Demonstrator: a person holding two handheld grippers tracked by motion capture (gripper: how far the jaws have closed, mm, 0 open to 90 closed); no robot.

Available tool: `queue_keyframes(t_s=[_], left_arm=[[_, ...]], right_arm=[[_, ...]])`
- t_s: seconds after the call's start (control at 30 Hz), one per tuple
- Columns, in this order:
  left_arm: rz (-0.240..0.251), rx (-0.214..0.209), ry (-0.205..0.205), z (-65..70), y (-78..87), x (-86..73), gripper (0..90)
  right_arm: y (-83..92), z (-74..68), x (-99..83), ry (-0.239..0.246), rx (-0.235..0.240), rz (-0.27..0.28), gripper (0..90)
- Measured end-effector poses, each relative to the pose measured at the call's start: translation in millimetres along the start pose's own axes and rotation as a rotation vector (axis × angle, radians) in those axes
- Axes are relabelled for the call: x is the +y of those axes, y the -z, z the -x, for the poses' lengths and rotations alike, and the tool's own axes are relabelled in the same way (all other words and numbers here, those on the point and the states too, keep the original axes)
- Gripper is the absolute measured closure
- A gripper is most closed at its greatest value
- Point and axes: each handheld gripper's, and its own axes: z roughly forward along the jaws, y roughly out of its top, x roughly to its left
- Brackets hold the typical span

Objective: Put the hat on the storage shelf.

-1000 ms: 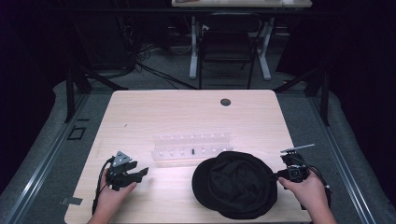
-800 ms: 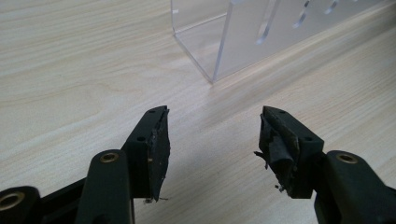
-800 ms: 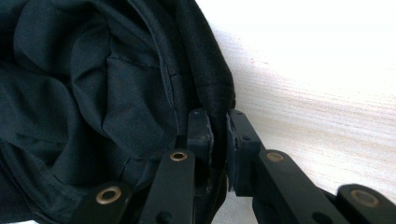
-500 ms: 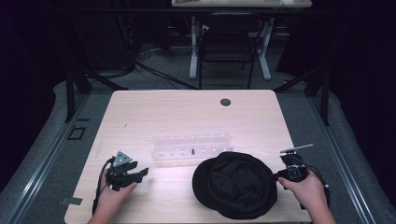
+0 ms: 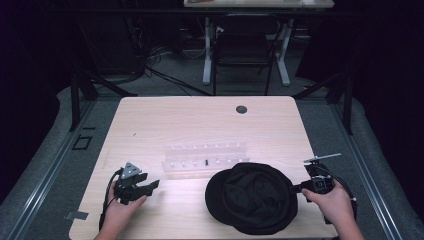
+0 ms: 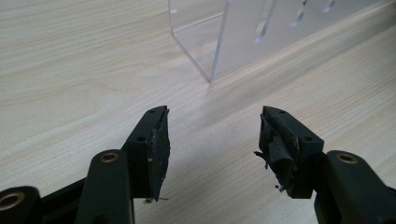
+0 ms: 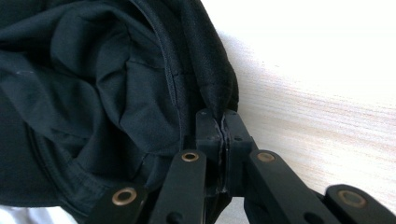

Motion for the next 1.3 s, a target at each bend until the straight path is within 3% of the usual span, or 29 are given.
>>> queue_keyframes(t_s=[0.33,0.4,0.63,0.77,1.07,1.3], left_arm=[[0.002,0.0,0.002,-0.2,0.7,-0.1,43.1],[0.003,0.001,0.002,-0.1,0.6,-0.1,43.1],[0.0,0.004,0.003,-0.2,0.2,-0.3,43.1],[0.008,0.005,0.005,-0.1,-0.1,-0.5,43.0],[0.002,0.005,0.003,-0.1,0.7,-0.4,43.1],[-0.001,0.004,0.004,0.1,0.3,-0.4,43.0]], right_arm=[[19.4,-6.2,3.4,-0.028,0.079,0.031,88.4],[21.5,-5.6,4.4,-0.014,0.082,0.015,88.4],[33.7,-7.6,8.5,-0.048,0.176,0.025,88.4],[41.1,-10.8,11.2,-0.048,0.196,0.027,88.5],[54.9,-19.4,16.3,-0.046,0.182,0.023,88.5],[67.9,-28.5,25.2,-0.059,0.268,0.012,88.5]])
